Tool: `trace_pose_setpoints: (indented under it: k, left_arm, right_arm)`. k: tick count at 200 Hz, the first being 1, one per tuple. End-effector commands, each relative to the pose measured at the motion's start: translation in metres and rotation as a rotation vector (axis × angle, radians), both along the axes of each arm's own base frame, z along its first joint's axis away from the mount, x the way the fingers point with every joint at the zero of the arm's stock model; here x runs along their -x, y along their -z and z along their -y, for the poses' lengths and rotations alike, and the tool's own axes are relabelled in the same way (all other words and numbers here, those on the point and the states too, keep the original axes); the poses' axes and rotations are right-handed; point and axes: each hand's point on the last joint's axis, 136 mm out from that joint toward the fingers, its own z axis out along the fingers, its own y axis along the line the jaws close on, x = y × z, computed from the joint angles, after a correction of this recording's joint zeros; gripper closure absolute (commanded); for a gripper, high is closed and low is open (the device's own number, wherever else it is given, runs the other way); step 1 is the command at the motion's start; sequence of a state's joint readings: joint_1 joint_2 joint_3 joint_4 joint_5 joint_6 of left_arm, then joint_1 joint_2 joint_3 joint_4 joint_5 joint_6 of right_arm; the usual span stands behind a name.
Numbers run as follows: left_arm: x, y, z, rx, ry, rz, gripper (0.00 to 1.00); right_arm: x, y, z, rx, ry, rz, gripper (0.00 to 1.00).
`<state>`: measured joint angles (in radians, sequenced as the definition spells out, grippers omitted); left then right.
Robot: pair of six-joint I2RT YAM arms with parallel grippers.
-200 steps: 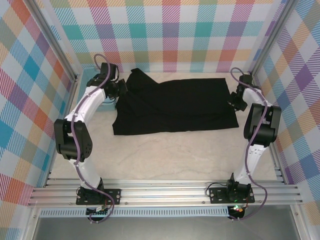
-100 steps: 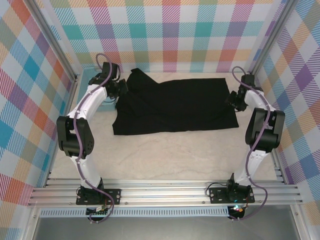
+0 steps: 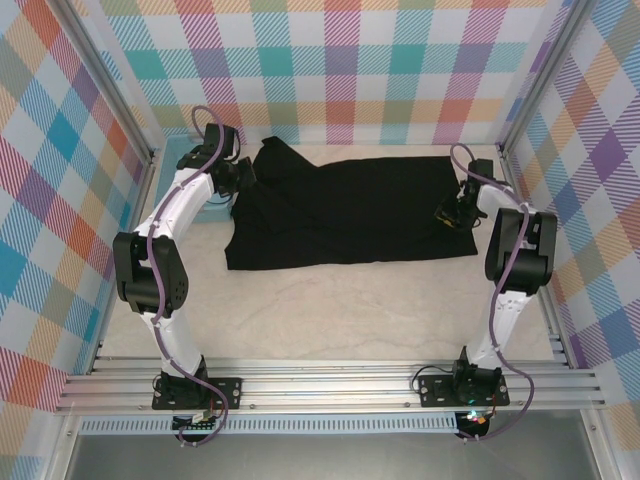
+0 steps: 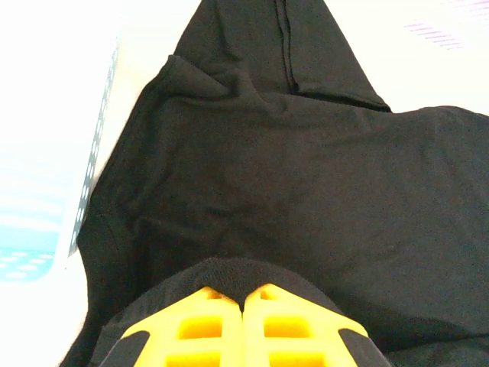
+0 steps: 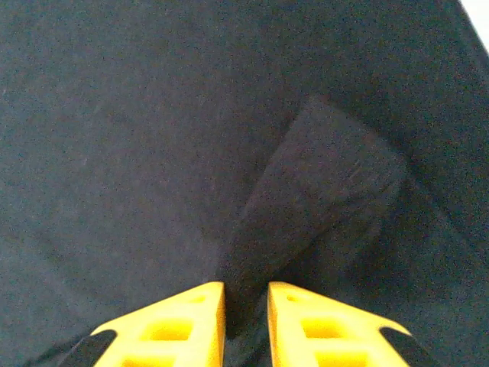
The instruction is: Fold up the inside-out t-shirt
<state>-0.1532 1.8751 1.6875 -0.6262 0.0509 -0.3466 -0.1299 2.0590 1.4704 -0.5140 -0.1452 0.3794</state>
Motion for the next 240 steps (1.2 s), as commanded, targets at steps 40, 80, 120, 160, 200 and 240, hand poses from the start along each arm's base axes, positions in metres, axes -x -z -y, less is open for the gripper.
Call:
trace_pose_setpoints:
  k: [40, 80, 120, 160, 200, 240]
  left_arm:
    - [-0.013, -0.02, -0.031, 0.006, -0.061, 0.054, 1.0]
    - [-0.016, -0.021, -0.033, 0.044, -0.069, 0.063, 1.0]
    - [-0.024, -0.006, -0.021, 0.092, -0.038, 0.032, 1.0]
    - [-0.037, 0.005, -0.006, 0.096, -0.007, 0.017, 0.99]
    - [-0.062, 0.02, -0.002, 0.045, -0.001, 0.005, 0.91]
    - [-0.087, 0.027, -0.001, -0.006, 0.009, -0.005, 0.62]
  right_arm:
    - [-0.025, 0.014, 0.016, 0.045, 0.011, 0.006, 0.81]
    - [-0.029, 0.012, 0.023, 0.069, 0.036, -0.007, 0.81]
    - [-0.031, 0.016, 0.022, 0.057, 0.034, -0.021, 0.81]
    - [-0.036, 0.007, 0.027, 0.09, 0.024, -0.009, 0.81]
    - [-0.038, -0.011, 0.035, 0.135, 0.012, 0.013, 0.8]
    - [-0.022, -0.042, 0.027, 0.124, -0.007, 0.065, 0.71]
